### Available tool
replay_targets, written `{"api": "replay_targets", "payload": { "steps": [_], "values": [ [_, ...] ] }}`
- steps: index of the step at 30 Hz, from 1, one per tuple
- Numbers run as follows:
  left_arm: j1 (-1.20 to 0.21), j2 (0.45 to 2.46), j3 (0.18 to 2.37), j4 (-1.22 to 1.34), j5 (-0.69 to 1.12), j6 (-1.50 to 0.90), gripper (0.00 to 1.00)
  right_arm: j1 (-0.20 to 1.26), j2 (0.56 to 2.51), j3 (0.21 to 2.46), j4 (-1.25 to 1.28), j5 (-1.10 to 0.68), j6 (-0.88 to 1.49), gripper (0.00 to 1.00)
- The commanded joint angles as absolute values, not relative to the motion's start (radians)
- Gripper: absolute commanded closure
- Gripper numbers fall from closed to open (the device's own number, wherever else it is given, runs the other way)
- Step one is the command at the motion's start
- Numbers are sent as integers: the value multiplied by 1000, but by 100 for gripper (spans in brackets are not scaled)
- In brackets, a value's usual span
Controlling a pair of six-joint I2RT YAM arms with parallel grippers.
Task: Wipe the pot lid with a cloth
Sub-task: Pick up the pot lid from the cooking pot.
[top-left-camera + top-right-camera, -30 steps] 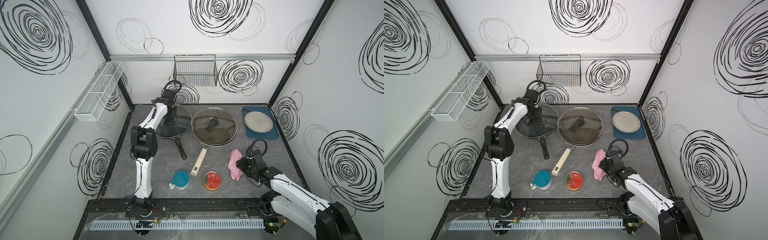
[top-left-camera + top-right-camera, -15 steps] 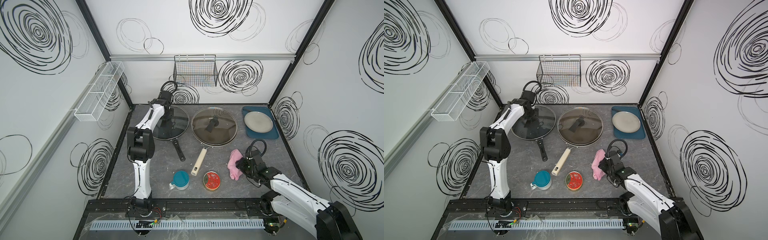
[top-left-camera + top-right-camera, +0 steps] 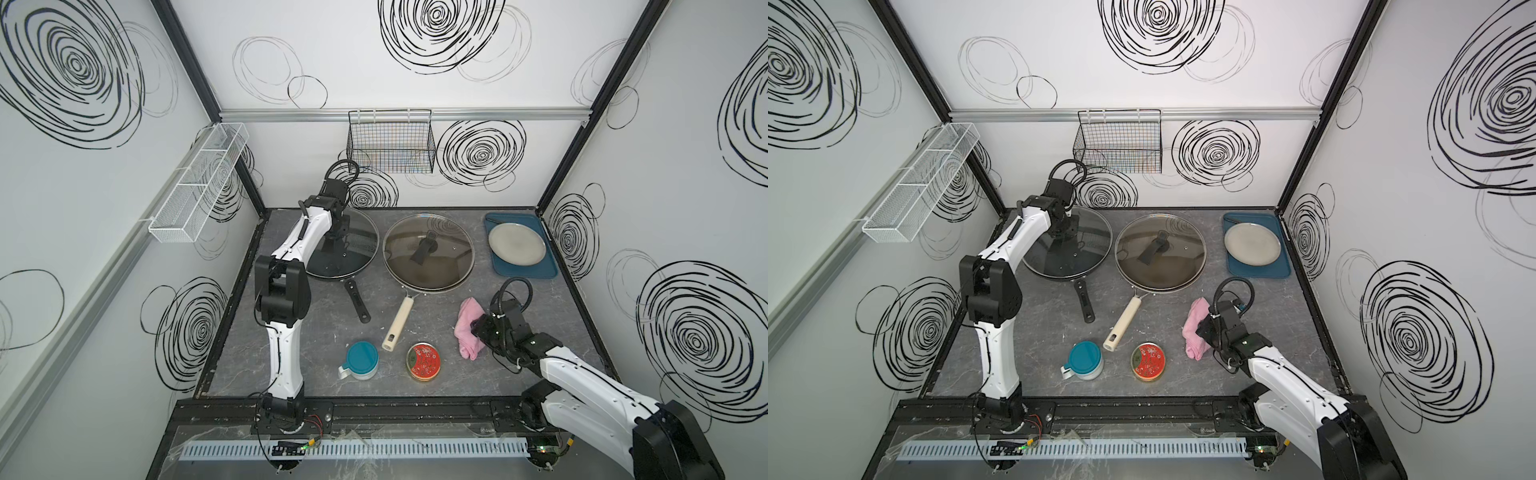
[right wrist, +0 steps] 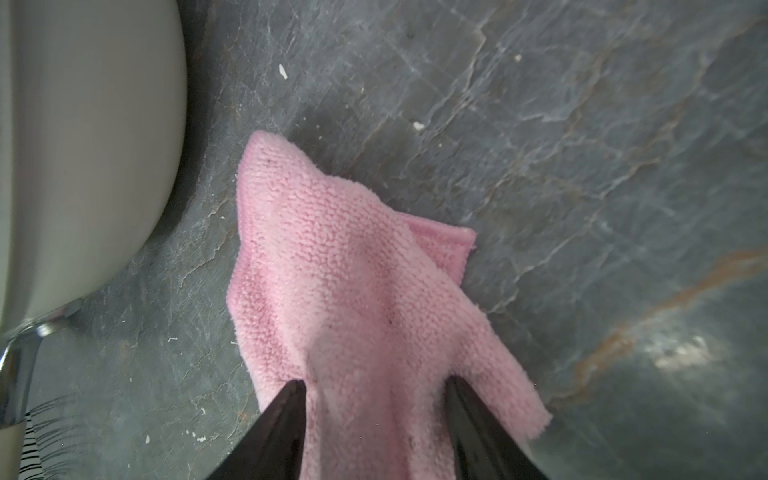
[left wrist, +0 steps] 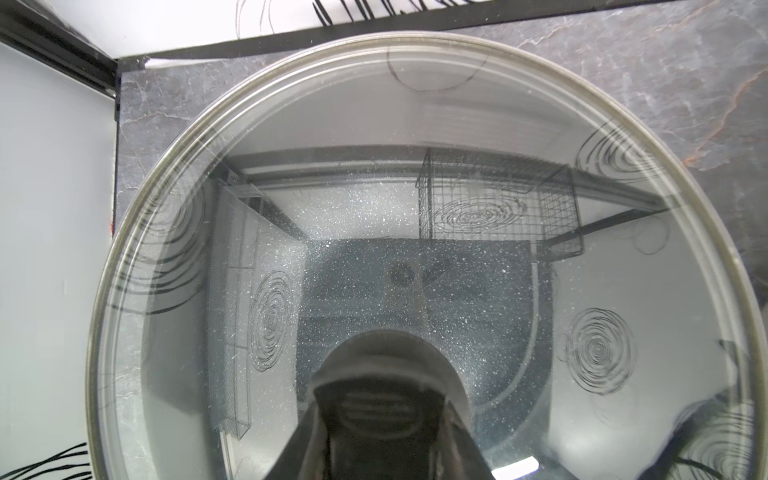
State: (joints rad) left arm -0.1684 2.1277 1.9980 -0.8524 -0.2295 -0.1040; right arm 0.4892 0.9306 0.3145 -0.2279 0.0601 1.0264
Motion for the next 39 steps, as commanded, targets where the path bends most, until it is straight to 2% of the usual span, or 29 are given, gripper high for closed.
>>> {"api": "replay_targets", "payload": {
  "steps": [1, 8, 19, 26, 29, 36, 39],
  "values": [
    [-188, 2016, 2075, -820, -243, -95, 100, 495, 936, 339, -239, 84, 1012, 41],
    [-198, 1998, 2099, -828, -242, -97, 100, 495, 931, 362, -280, 100, 989, 34],
    [-202, 1959, 2143, -849, -228, -107, 100, 539, 1006, 402, -313, 105, 998, 35],
    [-202, 1932, 2172, -867, -230, -105, 100, 553, 1094, 439, -351, 99, 1000, 38],
    [-202, 1917, 2180, -872, -225, -110, 100, 557, 1123, 442, -347, 108, 996, 49],
    [-203, 1874, 2180, -886, -188, -125, 100, 547, 1091, 456, -369, 111, 993, 90],
    [-215, 1851, 2167, -883, -185, -131, 100, 521, 1026, 474, -380, 95, 975, 99]
  ]
}}
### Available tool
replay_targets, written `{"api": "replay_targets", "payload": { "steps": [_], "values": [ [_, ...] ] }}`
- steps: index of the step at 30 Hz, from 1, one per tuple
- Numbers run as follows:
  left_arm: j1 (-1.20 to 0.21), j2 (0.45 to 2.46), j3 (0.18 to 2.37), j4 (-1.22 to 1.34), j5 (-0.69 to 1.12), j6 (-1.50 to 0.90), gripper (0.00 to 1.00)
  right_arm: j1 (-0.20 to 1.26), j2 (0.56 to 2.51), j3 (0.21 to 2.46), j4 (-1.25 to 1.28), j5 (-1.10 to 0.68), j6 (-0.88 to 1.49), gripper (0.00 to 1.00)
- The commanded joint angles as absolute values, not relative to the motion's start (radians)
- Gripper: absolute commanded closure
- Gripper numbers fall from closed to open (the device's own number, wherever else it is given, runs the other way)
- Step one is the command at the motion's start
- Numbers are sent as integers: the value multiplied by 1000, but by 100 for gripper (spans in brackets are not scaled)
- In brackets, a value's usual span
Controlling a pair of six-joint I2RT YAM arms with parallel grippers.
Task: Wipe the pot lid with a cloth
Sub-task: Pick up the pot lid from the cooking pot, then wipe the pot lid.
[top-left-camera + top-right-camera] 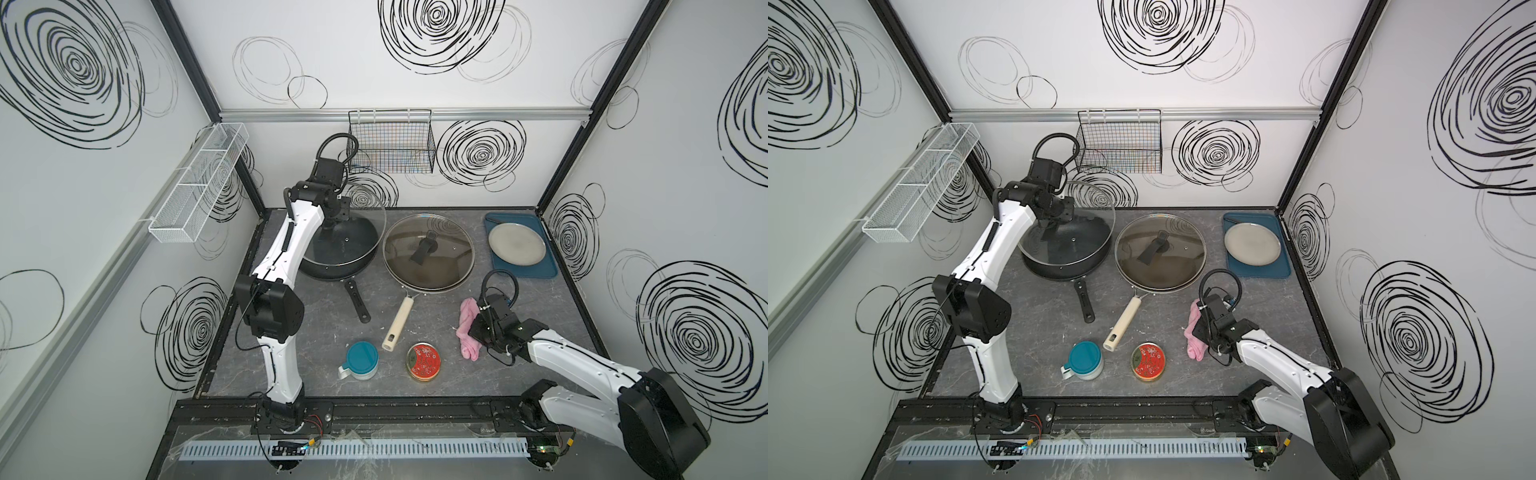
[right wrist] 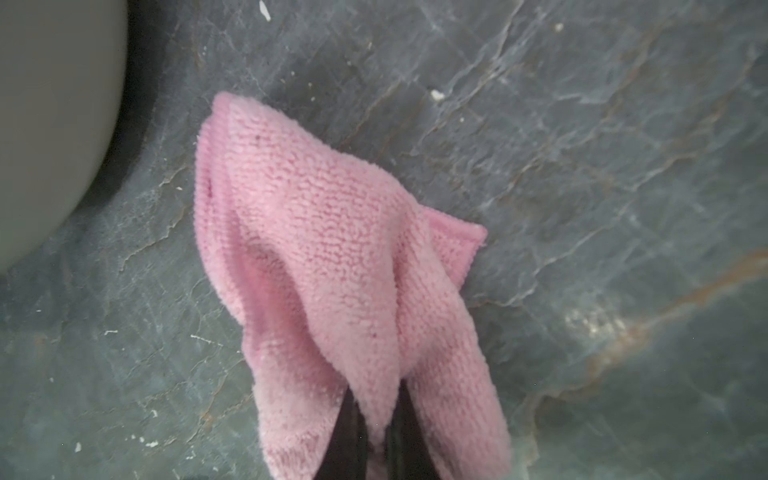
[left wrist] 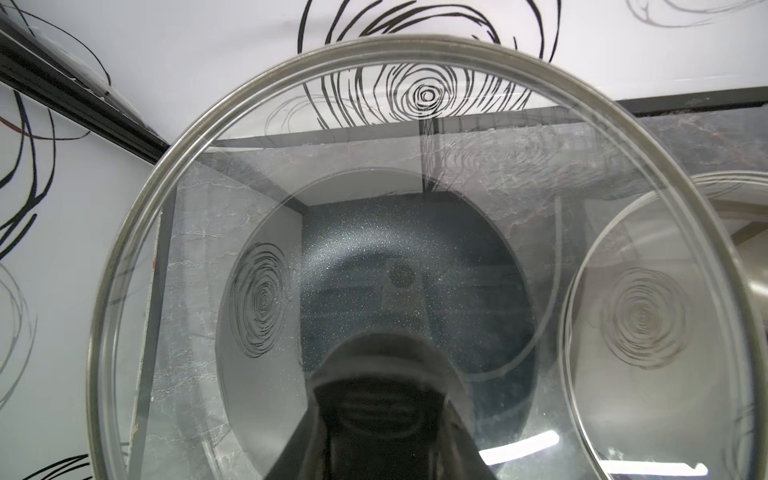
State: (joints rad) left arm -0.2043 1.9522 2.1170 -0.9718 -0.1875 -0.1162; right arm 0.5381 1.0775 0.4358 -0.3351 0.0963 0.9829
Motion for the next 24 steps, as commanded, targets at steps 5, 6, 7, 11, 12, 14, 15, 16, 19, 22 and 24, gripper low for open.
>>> {"api": "replay_targets", "payload": {
  "steps": [5, 6, 7, 11, 12, 14, 15, 16, 19, 22, 24],
  "values": [
    [-231, 1811, 2137, -861, -152, -148, 100, 489, 881, 488, -356, 94, 897, 100],
    [-235, 1804, 2131, -857, -148, -151, 100, 479, 849, 496, -352, 86, 884, 100],
    [-242, 1796, 2124, -854, -146, -152, 100, 466, 824, 506, -354, 73, 868, 100],
    [-267, 1764, 2100, -839, -140, -158, 100, 435, 783, 593, -387, 24, 797, 100],
    [-274, 1757, 2096, -840, -142, -158, 100, 435, 783, 624, -393, 10, 775, 100],
    [-289, 1741, 2081, -838, -153, -158, 100, 435, 795, 686, -395, -21, 741, 100],
    [-299, 1729, 2066, -831, -157, -158, 100, 436, 804, 720, -393, -35, 729, 100],
    [-307, 1716, 2048, -824, -160, -159, 100, 436, 820, 751, -385, -58, 716, 100],
    [-327, 1680, 1992, -804, -159, -166, 100, 445, 885, 844, -355, -138, 684, 100],
    [-343, 1639, 1936, -777, -157, -181, 100, 484, 962, 926, -324, -177, 629, 100],
    [-347, 1607, 1892, -742, -132, -196, 100, 507, 1001, 954, -284, -202, 595, 100]
  ]
}}
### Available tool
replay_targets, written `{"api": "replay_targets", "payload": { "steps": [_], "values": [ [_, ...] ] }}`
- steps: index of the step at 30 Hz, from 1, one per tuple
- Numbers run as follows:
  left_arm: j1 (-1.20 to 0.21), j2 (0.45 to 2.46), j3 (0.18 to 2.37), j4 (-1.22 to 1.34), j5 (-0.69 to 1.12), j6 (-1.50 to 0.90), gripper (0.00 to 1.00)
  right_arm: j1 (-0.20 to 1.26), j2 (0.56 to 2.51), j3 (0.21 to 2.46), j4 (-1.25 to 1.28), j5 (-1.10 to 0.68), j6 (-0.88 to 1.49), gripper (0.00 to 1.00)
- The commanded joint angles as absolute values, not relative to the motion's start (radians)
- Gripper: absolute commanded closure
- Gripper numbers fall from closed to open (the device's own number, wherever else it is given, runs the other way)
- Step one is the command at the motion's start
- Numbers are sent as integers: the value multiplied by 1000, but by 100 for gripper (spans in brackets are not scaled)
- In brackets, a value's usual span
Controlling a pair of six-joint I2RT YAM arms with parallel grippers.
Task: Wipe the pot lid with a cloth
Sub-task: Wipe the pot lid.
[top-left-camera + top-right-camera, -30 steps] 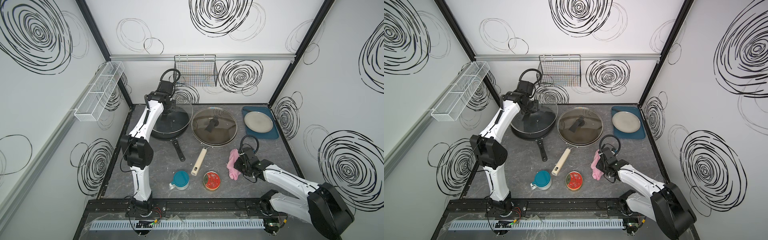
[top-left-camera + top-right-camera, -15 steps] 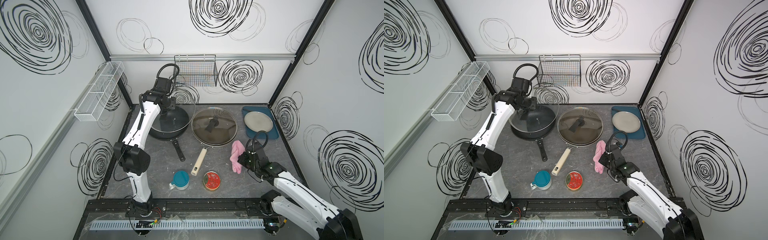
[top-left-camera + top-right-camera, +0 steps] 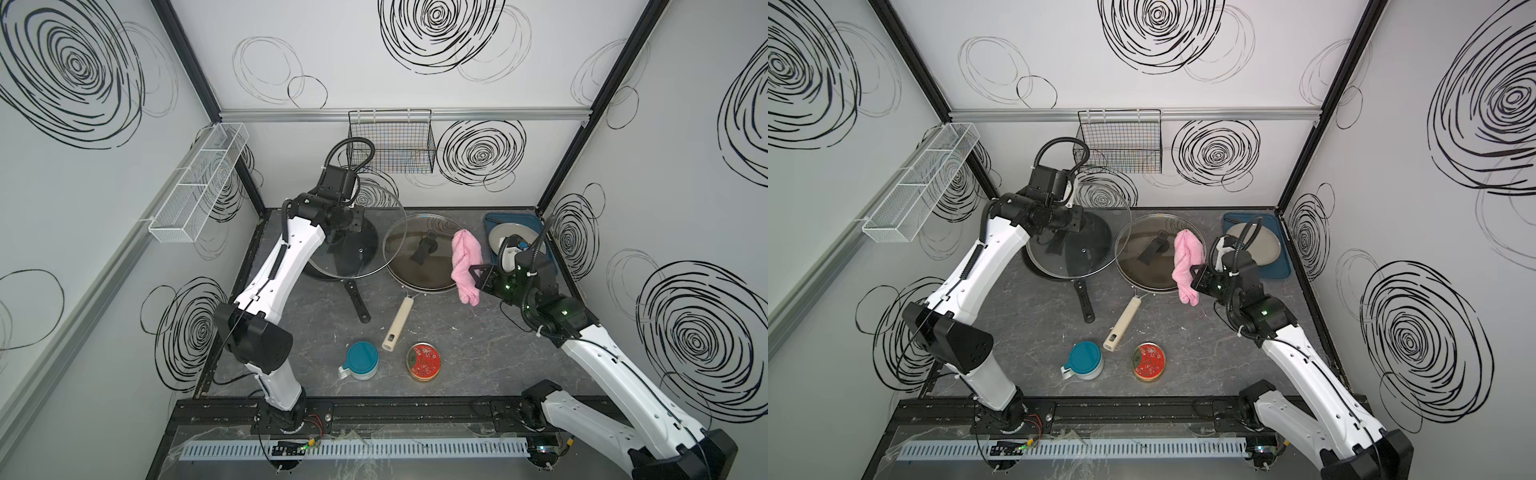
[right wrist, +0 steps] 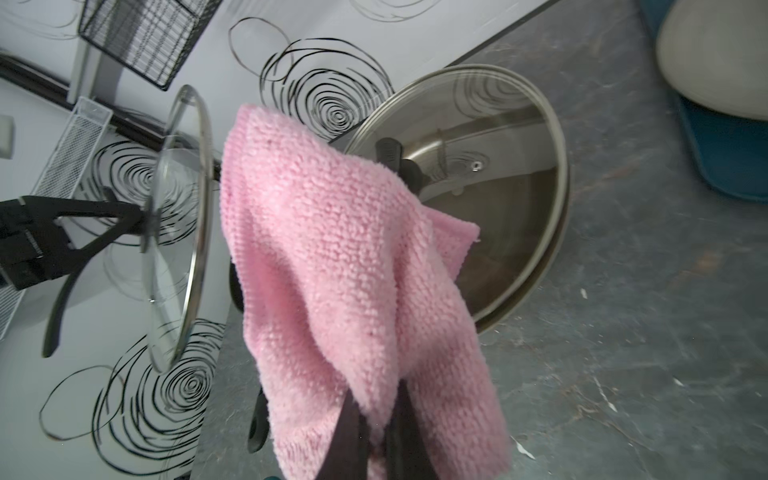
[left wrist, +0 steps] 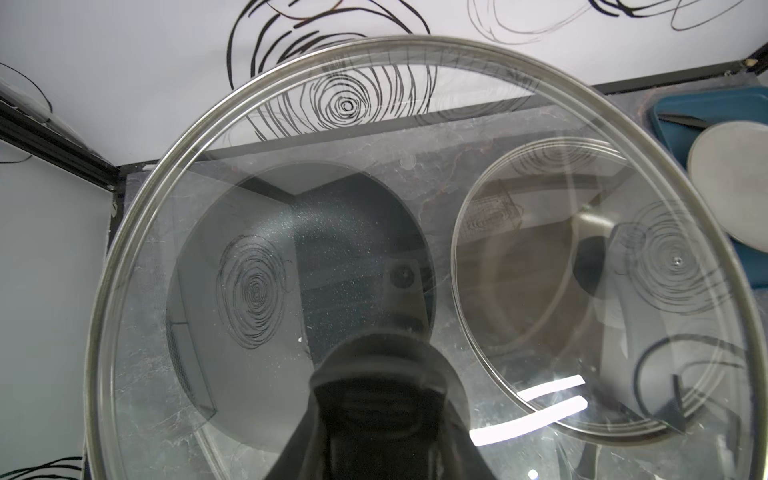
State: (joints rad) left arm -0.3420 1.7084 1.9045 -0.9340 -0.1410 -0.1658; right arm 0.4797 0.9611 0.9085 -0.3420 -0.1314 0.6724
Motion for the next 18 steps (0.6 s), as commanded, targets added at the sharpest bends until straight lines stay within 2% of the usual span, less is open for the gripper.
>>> {"api": "replay_targets", "payload": {
  "steps": [1, 10, 18],
  "values": [
    [-345, 1595, 1876, -725, -108, -204, 100, 511, 1011, 955, -259, -217, 594, 100],
    [-335, 1506, 1820, -670, 16, -249, 100, 458, 1084, 881, 30, -425, 658, 100],
    [-320, 1439, 1741, -558, 195, -329, 100, 339, 1091, 774, 275, -589, 735, 100]
  ]
}}
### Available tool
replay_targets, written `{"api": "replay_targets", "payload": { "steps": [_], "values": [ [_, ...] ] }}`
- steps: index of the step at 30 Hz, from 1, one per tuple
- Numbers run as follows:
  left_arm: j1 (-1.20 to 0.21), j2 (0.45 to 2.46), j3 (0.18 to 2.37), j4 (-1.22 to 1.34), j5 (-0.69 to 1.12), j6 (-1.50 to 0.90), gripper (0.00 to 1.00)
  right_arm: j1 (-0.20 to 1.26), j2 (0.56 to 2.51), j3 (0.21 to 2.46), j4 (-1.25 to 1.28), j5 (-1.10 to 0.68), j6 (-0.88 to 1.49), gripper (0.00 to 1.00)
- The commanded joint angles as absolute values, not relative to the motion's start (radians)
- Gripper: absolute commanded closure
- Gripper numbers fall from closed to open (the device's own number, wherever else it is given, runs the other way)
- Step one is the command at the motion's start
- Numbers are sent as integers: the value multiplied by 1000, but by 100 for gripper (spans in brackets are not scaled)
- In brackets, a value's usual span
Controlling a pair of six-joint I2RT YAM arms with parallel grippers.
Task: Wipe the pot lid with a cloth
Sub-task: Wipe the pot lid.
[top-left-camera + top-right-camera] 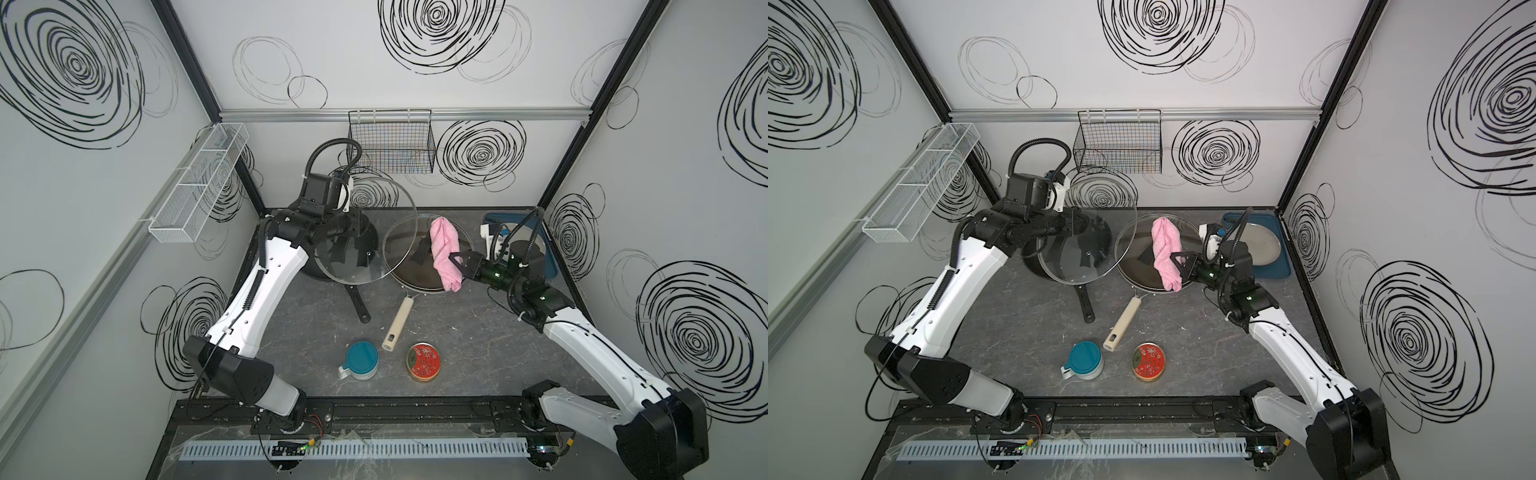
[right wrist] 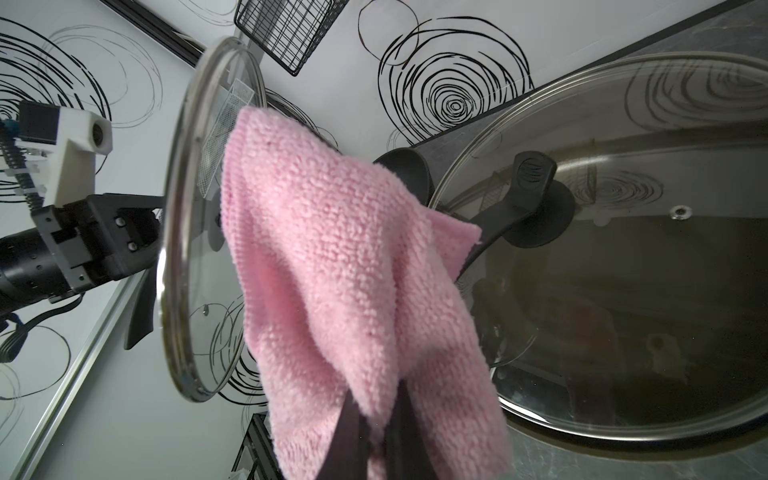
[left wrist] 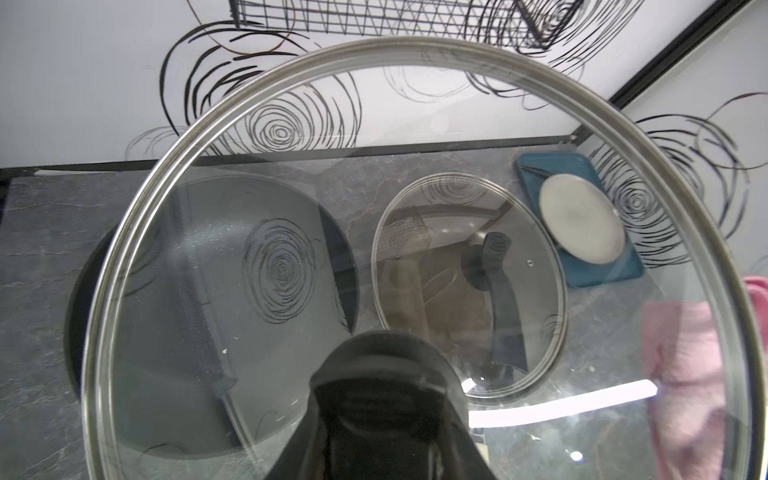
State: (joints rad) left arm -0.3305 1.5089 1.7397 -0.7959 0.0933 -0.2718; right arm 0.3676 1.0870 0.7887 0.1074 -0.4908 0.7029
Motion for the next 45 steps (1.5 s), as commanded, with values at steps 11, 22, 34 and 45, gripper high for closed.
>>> {"api": "replay_targets", "payload": {
  "steps": [11, 22, 34, 45],
  "values": [
    [-324, 1377, 1628, -370, 343, -503, 100, 355, 1262, 854, 518, -719, 799, 100],
    [-340, 1329, 1558, -293, 321, -572, 100, 492, 1362, 968, 593, -750, 800, 100],
    [-389, 1335, 1565, -263, 344, -604, 100, 489, 1541, 1138, 665, -749, 820, 100],
    [-414, 1332, 1575, -250, 346, -618, 100, 459, 1731, 1277, 803, -749, 898, 100]
  ]
}}
